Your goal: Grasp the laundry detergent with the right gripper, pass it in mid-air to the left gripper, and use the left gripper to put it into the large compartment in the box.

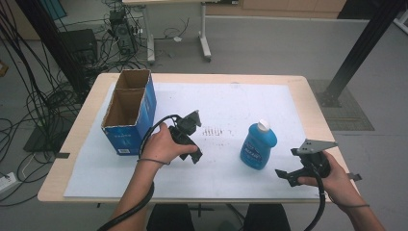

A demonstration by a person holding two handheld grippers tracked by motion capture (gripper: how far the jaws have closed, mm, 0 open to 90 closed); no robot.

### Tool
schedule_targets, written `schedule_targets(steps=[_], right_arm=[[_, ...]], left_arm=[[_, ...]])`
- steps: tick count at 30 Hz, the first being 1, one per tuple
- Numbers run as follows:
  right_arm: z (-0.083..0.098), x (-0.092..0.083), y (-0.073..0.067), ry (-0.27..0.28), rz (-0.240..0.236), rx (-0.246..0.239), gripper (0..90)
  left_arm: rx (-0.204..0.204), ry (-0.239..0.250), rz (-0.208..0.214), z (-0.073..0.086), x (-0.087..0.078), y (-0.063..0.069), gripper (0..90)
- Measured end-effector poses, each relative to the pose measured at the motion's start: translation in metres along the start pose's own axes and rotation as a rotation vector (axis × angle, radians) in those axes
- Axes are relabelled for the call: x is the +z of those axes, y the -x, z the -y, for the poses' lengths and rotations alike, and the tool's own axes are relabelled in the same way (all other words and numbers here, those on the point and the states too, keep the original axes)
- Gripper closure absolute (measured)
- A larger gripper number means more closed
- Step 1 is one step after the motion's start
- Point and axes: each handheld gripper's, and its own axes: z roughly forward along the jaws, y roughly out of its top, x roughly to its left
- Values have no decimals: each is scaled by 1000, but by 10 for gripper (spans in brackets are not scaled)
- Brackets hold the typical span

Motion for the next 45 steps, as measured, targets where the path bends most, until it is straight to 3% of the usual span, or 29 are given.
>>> schedule_targets(steps=[5, 15, 23, 30, 39, 45], right_arm=[[4, 2, -1, 69, -26, 15, 29], [10, 4, -2, 115, -35, 19, 25], [14, 4, -1, 213, -17, 32, 20], [18, 6, 0, 255, -35, 52, 17], [23, 11, 0, 350, -57, 52, 12], [23, 14, -1, 358, -61, 41, 8]], left_arm=[[-1, -2, -1, 0, 0, 0, 79], [-1, 3, 1, 1, -1, 1, 79], [-2, 6, 2, 1, -1, 2, 79], [-6, 14, 3, 1, -2, 3, 79], [-8, 16, 5, 1, -2, 2, 79], [-10, 19, 4, 1, -3, 2, 79]])
